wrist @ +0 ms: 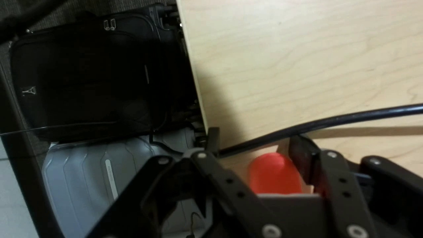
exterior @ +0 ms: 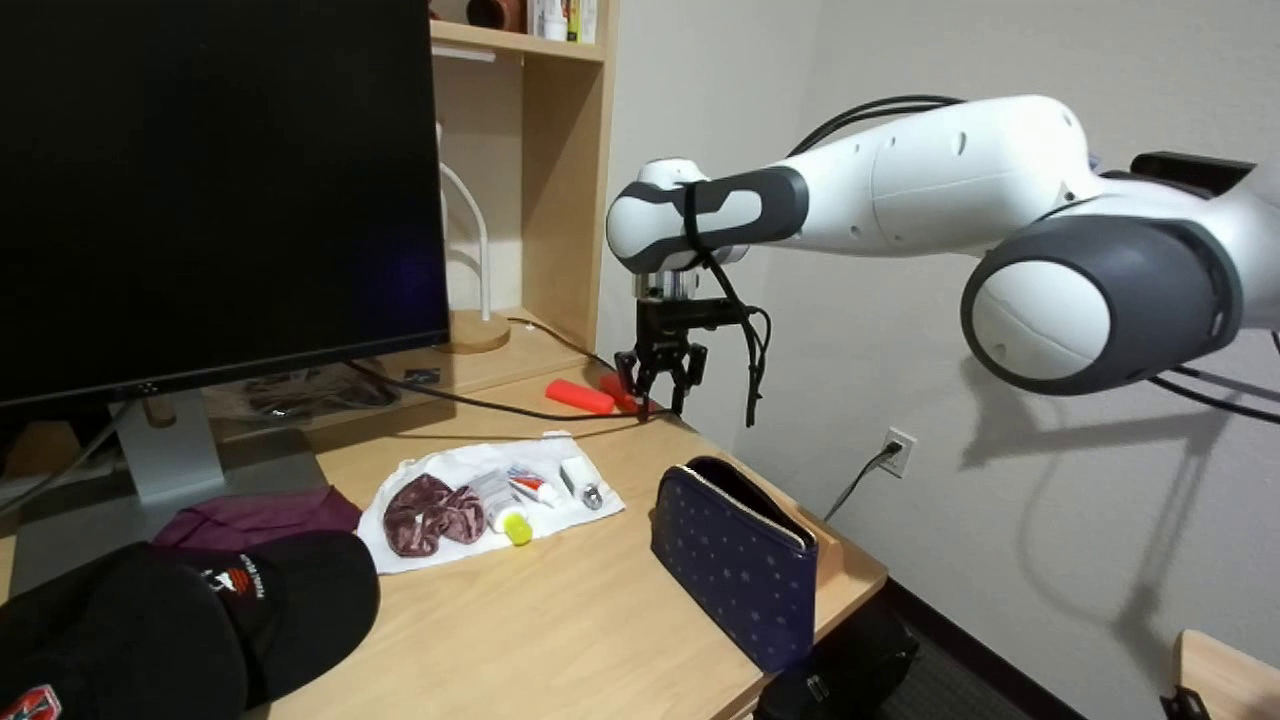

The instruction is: Move the orange blocks to the front edge of the desk

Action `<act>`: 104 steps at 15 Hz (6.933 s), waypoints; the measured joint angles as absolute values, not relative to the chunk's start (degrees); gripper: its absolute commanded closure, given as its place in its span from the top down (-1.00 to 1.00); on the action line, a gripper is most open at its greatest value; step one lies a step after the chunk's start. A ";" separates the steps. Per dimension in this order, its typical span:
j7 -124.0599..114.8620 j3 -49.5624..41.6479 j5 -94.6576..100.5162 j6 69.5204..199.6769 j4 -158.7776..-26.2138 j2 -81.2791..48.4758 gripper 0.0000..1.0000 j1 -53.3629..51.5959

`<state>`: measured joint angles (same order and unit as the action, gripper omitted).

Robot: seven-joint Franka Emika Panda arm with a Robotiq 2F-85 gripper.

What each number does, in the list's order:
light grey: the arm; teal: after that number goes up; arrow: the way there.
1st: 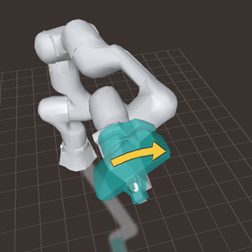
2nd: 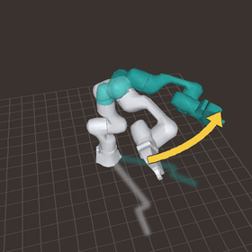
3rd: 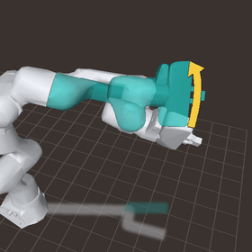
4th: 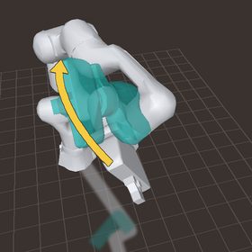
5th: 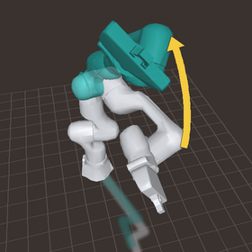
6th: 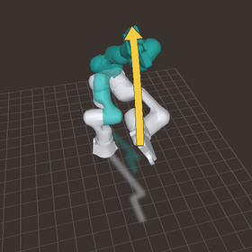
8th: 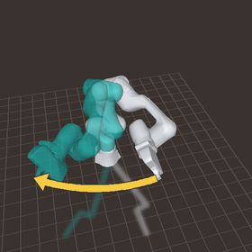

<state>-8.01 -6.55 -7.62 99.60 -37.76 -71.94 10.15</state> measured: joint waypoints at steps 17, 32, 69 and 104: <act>0.52 -6.99 -6.03 104.39 -36.15 -72.78 0.34 8.37; 2.69 -7.11 -6.06 105.65 -34.41 -72.73 -0.67 8.74; 0.59 -11.12 -5.74 91.96 -59.86 -37.06 -0.67 5.93; 8.70 5.19 -9.25 95.19 -111.29 -7.66 -0.22 -4.72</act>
<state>8.70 5.19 -9.25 95.19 -111.29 -7.66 -4.72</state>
